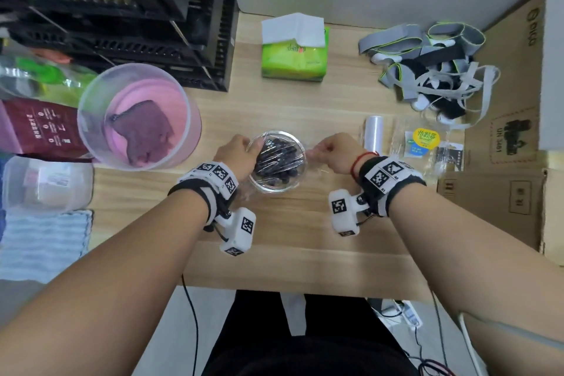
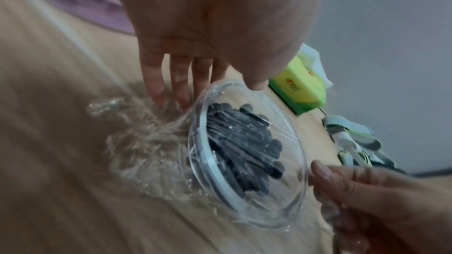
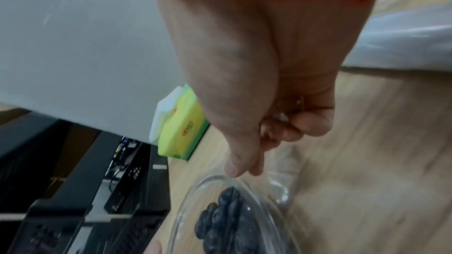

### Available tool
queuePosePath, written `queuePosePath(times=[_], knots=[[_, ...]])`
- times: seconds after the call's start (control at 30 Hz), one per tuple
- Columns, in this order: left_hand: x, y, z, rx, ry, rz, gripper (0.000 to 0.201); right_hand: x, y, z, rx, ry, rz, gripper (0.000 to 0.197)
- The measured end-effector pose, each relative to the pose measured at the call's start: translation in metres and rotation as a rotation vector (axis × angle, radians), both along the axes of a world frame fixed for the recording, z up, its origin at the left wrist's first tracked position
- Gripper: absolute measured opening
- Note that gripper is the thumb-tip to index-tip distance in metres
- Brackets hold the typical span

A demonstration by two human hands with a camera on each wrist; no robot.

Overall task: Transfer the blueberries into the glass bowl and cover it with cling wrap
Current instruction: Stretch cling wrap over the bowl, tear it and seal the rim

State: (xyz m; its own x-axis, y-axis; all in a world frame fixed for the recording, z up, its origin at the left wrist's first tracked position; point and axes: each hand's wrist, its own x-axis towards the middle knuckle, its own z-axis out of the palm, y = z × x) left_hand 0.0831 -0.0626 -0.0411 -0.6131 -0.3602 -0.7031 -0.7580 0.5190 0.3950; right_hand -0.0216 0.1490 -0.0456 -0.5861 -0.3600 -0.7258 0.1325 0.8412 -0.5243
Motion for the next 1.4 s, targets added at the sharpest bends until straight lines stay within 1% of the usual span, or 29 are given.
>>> queuePosePath(times=[0.1, 0.23, 0.3, 0.33, 0.43, 0.57, 0.67, 0.7, 0.77, 0.8, 0.87, 0.93, 1.0, 1.03, 1.07, 1.1, 1.2, 1.27, 1.37, 1.4], knots=[[0.006, -0.002, -0.008, 0.056, -0.008, 0.008, 0.058, 0.007, 0.004, -0.004, -0.073, -0.049, -0.188, 0.037], [0.013, -0.005, -0.013, 0.039, 0.007, -0.03, 0.061, 0.024, 0.001, -0.005, -0.212, -0.28, -0.543, 0.018], [0.014, -0.004, -0.014, 0.071, 0.002, 0.005, 0.065, 0.031, -0.001, -0.006, -0.265, -0.326, -0.671, 0.015], [0.015, -0.003, -0.014, 0.095, -0.006, 0.042, 0.068, 0.033, -0.001, -0.008, -0.274, -0.325, -0.703, 0.015], [0.016, -0.001, -0.017, 0.142, -0.002, 0.11, 0.074, 0.036, -0.002, -0.013, -0.272, -0.311, -0.726, 0.018], [0.016, 0.0, -0.021, 0.182, -0.011, 0.104, 0.079, 0.036, 0.0, -0.017, -0.274, -0.284, -0.719, 0.02], [0.016, 0.001, -0.023, 0.178, -0.022, 0.085, 0.08, 0.032, 0.003, -0.017, -0.333, -0.33, -0.691, 0.017], [0.015, 0.001, -0.024, 0.168, -0.016, 0.086, 0.077, 0.029, 0.003, -0.015, -0.364, -0.362, -0.678, 0.02], [0.011, 0.001, -0.025, 0.178, -0.007, 0.109, 0.068, 0.023, 0.002, -0.013, -0.379, -0.398, -0.635, 0.039], [0.009, 0.0, -0.026, 0.198, 0.001, 0.127, 0.064, 0.019, -0.001, -0.012, -0.361, -0.389, -0.613, 0.048], [0.005, -0.003, -0.027, 0.226, 0.026, 0.162, 0.054, 0.014, -0.009, -0.011, -0.324, -0.335, -0.571, 0.055], [0.003, -0.006, -0.029, 0.219, 0.074, 0.217, 0.046, 0.01, -0.016, -0.013, -0.323, -0.253, -0.554, 0.047], [0.003, -0.008, -0.033, 0.222, 0.125, 0.301, 0.043, 0.007, -0.018, -0.016, -0.336, -0.16, -0.556, 0.03], [0.003, -0.009, -0.033, 0.226, 0.143, 0.334, 0.044, 0.007, -0.018, -0.016, -0.348, -0.123, -0.559, 0.025], [0.003, -0.01, -0.033, 0.221, 0.144, 0.337, 0.046, 0.006, -0.017, -0.018, -0.37, -0.102, -0.57, 0.022], [0.003, -0.011, -0.032, 0.204, 0.125, 0.305, 0.049, 0.007, -0.017, -0.019, -0.4, -0.1, -0.585, 0.02], [0.005, -0.015, -0.027, 0.148, 0.049, 0.166, 0.056, 0.012, -0.014, -0.022, -0.455, -0.095, -0.652, 0.016], [0.006, -0.017, -0.024, 0.158, 0.045, 0.147, 0.05, 0.014, -0.012, -0.023, -0.46, -0.064, -0.698, 0.016], [0.008, -0.017, -0.018, 0.183, 0.151, 0.183, 0.032, 0.012, -0.008, -0.027, -0.451, -0.047, -0.741, 0.017], [0.007, -0.016, -0.017, 0.187, 0.194, 0.215, 0.032, 0.011, -0.007, -0.028, -0.437, -0.048, -0.726, 0.016]])
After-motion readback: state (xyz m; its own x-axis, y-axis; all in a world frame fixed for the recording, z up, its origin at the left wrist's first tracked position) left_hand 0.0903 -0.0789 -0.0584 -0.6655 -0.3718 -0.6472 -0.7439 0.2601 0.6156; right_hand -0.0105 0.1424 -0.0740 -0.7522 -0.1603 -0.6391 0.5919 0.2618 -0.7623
